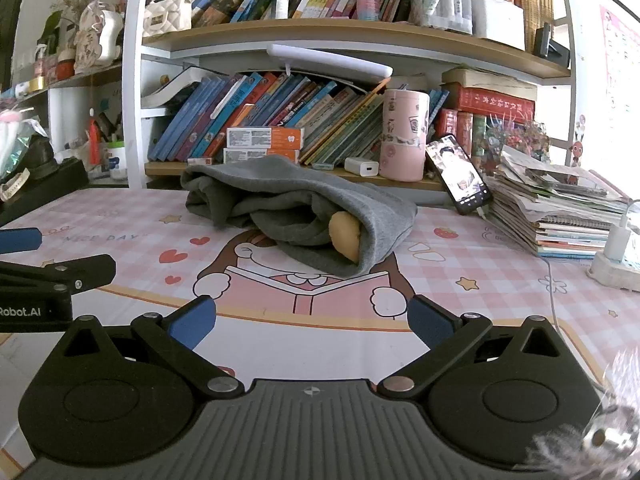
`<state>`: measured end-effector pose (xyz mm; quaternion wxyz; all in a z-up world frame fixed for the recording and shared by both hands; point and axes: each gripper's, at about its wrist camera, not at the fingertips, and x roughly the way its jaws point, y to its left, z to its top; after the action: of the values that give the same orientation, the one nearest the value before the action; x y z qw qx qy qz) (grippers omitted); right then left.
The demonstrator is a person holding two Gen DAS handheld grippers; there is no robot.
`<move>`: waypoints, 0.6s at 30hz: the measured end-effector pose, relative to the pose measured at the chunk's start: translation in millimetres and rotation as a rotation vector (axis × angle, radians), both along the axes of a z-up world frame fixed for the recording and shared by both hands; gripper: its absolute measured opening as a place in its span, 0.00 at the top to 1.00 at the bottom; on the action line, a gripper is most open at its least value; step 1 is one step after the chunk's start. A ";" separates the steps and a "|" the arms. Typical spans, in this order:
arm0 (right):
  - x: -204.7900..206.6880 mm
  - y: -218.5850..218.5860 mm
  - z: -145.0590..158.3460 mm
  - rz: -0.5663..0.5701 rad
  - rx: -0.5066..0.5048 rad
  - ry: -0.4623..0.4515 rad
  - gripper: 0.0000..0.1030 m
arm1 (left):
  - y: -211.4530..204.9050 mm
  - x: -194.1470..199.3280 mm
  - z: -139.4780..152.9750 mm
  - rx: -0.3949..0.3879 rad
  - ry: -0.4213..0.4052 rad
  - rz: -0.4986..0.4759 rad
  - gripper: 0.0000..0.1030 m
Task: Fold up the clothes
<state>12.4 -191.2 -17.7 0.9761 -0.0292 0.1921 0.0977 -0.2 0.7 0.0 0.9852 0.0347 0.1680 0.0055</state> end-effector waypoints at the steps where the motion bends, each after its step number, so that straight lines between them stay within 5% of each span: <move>1: -0.2 0.2 -0.1 0.000 0.001 0.000 0.00 | 0.5 -0.1 0.0 -0.006 0.003 0.002 0.00; 18: -1.5 -0.4 -0.7 -0.004 0.008 -0.005 0.00 | 0.1 0.2 0.6 -0.008 0.013 0.005 0.00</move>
<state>10.9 -191.6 -18.4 0.9769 -0.0253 0.1892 0.0961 0.0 0.8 0.7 0.9841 0.0304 0.1747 0.0072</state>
